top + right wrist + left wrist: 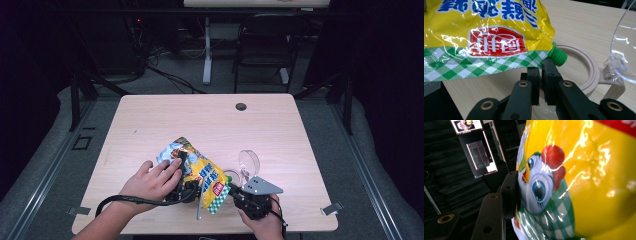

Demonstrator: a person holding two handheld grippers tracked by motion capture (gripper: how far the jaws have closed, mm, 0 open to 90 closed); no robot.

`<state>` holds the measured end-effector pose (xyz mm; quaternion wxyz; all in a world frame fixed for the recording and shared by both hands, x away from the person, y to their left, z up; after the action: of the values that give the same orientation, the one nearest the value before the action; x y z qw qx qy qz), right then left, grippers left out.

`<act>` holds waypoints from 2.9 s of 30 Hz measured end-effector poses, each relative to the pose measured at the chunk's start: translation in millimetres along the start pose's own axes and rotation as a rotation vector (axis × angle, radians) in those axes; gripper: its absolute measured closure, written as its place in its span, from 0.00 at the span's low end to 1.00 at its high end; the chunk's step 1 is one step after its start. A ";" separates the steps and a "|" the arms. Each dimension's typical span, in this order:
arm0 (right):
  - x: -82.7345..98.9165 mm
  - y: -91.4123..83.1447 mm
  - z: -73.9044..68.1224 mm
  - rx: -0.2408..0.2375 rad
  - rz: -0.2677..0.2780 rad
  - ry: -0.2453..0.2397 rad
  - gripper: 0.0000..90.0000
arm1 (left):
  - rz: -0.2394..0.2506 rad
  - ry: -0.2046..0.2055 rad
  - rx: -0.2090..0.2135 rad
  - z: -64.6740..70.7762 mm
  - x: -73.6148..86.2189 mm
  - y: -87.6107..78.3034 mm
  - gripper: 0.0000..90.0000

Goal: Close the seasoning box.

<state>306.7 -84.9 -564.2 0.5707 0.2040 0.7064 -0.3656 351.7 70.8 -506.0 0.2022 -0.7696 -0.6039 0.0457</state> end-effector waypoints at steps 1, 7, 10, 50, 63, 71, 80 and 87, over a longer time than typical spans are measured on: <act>-0.3 0.1 0.0 0.001 0.003 0.004 0.96 | 0.000 -0.001 0.000 -0.2 0.0 -0.2 0.62; -0.6 -0.6 1.0 0.002 0.003 0.006 0.96 | 0.004 -0.002 0.005 0.0 -0.4 -0.5 0.62; -0.8 -0.3 0.8 -0.002 0.004 0.014 0.97 | 0.003 0.001 0.001 -0.7 -0.7 -0.8 0.62; -1.4 -0.5 1.0 0.010 0.003 -0.004 0.98 | -0.010 0.096 -0.018 -10.4 -5.2 -6.2 0.64; -1.4 -0.6 1.5 0.011 0.001 -0.007 0.98 | -0.002 0.122 -0.029 -13.3 -7.5 -6.8 0.67; -1.4 -0.6 1.5 0.012 0.000 -0.006 0.98 | -0.003 0.134 -0.038 -15.2 -8.7 -8.1 0.67; -1.4 -0.5 1.4 0.011 -0.001 -0.006 0.98 | -0.011 0.139 -0.021 -15.7 -9.1 -9.5 0.68; -1.1 -1.0 1.4 0.007 -0.003 0.007 0.98 | 0.000 0.158 -0.036 -19.8 -12.3 -9.9 0.69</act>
<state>307.2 -86.4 -563.0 0.5671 0.2060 0.7074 -0.3681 345.6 56.0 -486.4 0.2354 -0.7742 -0.5869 -0.0263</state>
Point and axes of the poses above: each handheld gripper's, and its own axes: y roughly forward along the jaws, x roughly out of its underside, z roughly to its right, the point moved 10 cm from there along y, roughly forward along the jaws, and after that the axes turned 11 degrees about z, right-handed, at the moved point
